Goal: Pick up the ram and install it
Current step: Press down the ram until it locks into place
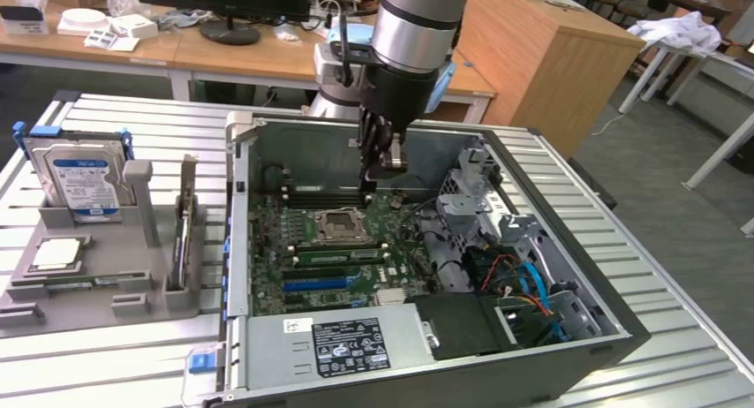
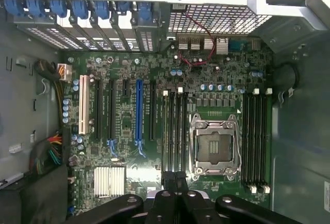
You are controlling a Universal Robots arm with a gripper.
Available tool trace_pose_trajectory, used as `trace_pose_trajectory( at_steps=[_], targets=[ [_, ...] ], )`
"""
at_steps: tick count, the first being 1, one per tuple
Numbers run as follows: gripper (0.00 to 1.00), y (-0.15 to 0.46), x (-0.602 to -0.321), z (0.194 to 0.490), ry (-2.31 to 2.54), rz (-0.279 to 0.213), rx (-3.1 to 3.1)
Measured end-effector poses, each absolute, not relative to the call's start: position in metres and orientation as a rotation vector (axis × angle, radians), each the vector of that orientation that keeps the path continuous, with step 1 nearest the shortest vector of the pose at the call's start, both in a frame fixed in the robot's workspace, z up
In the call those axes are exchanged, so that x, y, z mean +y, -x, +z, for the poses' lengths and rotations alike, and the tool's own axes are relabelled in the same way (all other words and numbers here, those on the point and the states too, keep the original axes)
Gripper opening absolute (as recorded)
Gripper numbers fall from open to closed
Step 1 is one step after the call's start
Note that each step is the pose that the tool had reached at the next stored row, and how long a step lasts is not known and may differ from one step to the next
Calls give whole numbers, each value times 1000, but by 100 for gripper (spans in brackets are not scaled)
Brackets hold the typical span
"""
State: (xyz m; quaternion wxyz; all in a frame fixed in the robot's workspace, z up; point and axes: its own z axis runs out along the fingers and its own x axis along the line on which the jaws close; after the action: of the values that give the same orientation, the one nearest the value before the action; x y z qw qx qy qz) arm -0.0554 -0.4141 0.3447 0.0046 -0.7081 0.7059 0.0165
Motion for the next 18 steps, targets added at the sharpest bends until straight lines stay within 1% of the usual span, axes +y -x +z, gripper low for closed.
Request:
trace_pose_trajectory(
  at_steps=[18],
  targets=[
    [11, 52, -414, 345, 2218, 52, 2211]
  ],
)
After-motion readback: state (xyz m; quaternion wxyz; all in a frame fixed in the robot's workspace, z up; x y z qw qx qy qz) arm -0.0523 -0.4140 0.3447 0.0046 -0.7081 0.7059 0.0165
